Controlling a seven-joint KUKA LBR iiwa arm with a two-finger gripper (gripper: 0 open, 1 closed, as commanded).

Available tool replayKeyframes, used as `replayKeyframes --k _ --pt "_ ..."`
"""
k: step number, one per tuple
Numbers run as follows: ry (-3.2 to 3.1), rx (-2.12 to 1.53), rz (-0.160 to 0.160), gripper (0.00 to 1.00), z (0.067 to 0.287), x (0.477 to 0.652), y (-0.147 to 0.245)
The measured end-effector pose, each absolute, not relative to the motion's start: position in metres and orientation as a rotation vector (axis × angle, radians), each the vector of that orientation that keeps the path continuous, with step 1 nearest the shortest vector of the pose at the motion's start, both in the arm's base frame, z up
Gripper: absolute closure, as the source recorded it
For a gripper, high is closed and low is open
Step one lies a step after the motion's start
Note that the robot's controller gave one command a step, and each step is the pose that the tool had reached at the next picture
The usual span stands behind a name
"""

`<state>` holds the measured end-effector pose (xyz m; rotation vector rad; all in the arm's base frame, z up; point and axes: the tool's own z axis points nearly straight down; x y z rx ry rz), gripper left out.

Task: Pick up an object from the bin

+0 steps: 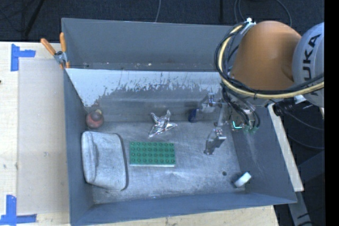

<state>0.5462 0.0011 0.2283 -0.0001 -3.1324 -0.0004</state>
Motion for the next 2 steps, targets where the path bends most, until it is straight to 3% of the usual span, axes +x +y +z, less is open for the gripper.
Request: replayKeyframes --k 1,2 --pt "-3.123 0.262 -0.002 0.00 0.118 0.554 0.041" --pt "-3.149 0.274 0.000 0.00 0.074 0.537 0.073"
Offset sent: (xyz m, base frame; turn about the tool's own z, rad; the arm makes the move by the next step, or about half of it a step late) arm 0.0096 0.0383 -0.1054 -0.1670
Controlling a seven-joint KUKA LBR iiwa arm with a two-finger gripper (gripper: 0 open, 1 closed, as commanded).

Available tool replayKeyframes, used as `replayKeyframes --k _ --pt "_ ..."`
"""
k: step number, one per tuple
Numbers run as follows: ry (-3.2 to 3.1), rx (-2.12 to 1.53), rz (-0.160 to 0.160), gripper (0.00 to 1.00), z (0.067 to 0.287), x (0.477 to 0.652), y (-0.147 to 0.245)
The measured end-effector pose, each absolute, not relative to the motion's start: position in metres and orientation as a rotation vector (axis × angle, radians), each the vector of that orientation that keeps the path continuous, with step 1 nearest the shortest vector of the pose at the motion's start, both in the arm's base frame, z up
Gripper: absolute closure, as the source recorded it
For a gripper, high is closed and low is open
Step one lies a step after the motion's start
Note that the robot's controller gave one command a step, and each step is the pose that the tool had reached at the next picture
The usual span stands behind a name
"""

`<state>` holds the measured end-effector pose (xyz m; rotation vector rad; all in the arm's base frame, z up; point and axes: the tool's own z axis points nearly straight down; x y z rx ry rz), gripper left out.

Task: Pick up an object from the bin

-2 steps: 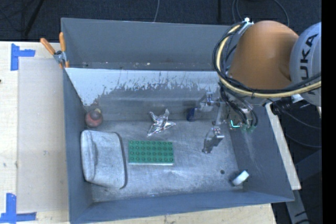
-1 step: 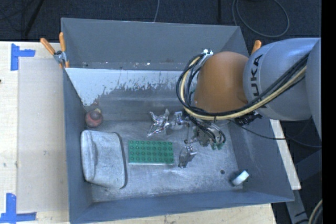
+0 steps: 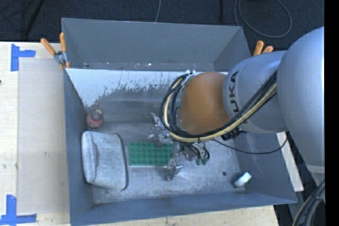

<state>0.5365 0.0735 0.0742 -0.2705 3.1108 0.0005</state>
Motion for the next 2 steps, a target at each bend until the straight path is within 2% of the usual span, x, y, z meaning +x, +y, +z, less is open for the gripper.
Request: replayKeyframes --k 1,2 --pt "3.110 -0.268 0.002 1.00 0.077 0.538 0.073" --pt "3.070 -0.628 0.002 1.00 0.196 0.558 0.115"
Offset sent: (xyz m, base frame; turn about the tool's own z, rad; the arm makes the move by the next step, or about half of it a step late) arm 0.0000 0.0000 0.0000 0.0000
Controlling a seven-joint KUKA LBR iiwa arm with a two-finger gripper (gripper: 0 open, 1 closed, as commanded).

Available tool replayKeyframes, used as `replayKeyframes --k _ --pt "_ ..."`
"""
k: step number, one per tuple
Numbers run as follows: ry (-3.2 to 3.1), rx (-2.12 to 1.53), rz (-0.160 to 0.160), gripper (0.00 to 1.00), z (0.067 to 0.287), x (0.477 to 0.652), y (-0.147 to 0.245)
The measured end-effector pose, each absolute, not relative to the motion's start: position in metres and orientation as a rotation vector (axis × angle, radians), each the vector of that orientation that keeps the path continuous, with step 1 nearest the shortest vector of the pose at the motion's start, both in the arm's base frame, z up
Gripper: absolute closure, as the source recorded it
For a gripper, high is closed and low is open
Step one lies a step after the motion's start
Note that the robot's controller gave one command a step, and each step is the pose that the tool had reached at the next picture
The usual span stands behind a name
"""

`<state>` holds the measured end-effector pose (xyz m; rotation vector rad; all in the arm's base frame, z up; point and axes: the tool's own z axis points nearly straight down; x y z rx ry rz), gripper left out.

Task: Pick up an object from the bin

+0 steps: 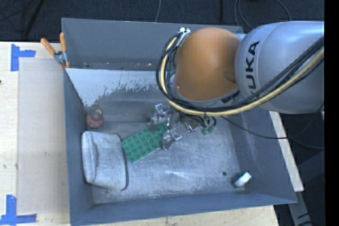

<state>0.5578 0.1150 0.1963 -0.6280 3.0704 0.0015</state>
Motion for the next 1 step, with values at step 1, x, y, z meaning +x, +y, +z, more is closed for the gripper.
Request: replayKeyframes --k 1 --pt "2.966 -1.028 -0.001 1.00 0.2448 0.5406 0.0812"
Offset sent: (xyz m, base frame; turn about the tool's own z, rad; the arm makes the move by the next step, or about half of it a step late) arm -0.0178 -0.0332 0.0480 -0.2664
